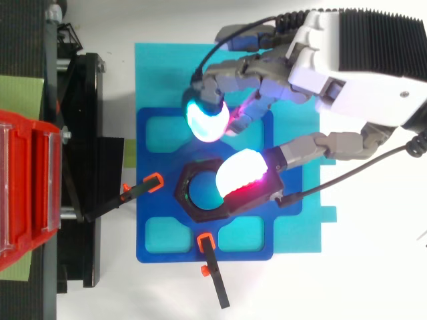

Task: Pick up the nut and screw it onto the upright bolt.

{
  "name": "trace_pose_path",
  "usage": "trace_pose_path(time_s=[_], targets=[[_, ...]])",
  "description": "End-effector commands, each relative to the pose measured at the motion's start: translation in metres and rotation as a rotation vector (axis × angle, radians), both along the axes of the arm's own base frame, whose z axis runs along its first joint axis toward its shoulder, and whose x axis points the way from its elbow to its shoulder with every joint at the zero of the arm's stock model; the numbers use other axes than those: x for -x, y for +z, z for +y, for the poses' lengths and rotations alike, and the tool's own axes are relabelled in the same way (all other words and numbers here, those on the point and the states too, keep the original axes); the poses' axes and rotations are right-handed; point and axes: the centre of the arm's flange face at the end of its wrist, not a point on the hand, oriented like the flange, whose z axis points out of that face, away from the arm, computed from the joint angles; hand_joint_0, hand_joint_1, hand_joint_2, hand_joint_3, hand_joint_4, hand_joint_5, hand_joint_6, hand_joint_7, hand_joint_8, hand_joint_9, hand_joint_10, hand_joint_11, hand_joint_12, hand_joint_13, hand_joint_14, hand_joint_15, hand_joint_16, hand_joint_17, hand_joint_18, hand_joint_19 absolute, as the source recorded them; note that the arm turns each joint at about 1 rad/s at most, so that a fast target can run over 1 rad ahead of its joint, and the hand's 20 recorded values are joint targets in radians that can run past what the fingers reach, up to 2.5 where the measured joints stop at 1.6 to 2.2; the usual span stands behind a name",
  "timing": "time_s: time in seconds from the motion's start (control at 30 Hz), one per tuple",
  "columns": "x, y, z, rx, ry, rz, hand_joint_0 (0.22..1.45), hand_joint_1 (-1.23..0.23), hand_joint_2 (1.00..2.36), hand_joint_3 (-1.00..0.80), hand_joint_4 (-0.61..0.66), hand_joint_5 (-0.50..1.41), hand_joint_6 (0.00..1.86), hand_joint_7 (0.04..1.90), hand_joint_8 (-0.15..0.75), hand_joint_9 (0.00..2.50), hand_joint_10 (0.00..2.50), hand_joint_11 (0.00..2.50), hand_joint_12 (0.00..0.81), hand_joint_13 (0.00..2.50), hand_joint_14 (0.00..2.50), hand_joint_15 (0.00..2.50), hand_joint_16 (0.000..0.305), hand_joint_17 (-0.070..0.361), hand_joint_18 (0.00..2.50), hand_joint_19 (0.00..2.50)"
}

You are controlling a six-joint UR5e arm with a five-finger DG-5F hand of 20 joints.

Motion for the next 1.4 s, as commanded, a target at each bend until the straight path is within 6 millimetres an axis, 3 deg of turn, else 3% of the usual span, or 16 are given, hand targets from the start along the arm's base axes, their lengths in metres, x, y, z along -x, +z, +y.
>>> trace_pose_path(time_s=[0.0,0.13,0.43,0.87,1.37], targets=[[-0.002,0.003,-0.007,0.001,-0.001,-0.025,0.49,-0.34,1.0,-0.5,0.19,-0.11,0.5,0.85,0.238,1.02,0.0,0.0,0.217,0.58,0.0,0.0,0.02,0.044,0.24,0.0],[-0.002,0.004,-0.009,0.002,-0.002,-0.032,0.47,-0.33,1.0,-0.5,0.13,-0.18,0.5,0.67,0.227,0.75,0.0,0.0,0.249,0.4,0.0,0.0,0.026,0.059,0.09,0.0],[-0.003,0.004,-0.002,0.001,0.002,-0.038,0.45,-0.26,1.0,-0.5,0.06,-0.21,0.5,0.56,0.199,0.36,0.0,0.0,0.298,0.11,0.0,0.0,0.038,0.085,0.0,0.0],[-0.005,0.002,0.034,-0.002,-0.001,-0.029,0.45,-0.2,1.0,-0.5,0.08,-0.2,0.5,0.6,0.193,0.25,0.0,0.0,0.305,0.0,0.0,0.0,0.04,0.09,0.0,0.0],[-0.004,0.001,0.052,-0.002,0.011,-0.011,0.46,-0.22,1.0,-0.5,0.13,-0.16,0.5,0.76,0.22,0.33,0.0,0.0,0.297,0.07,0.0,0.0,0.038,0.086,0.0,0.0]])
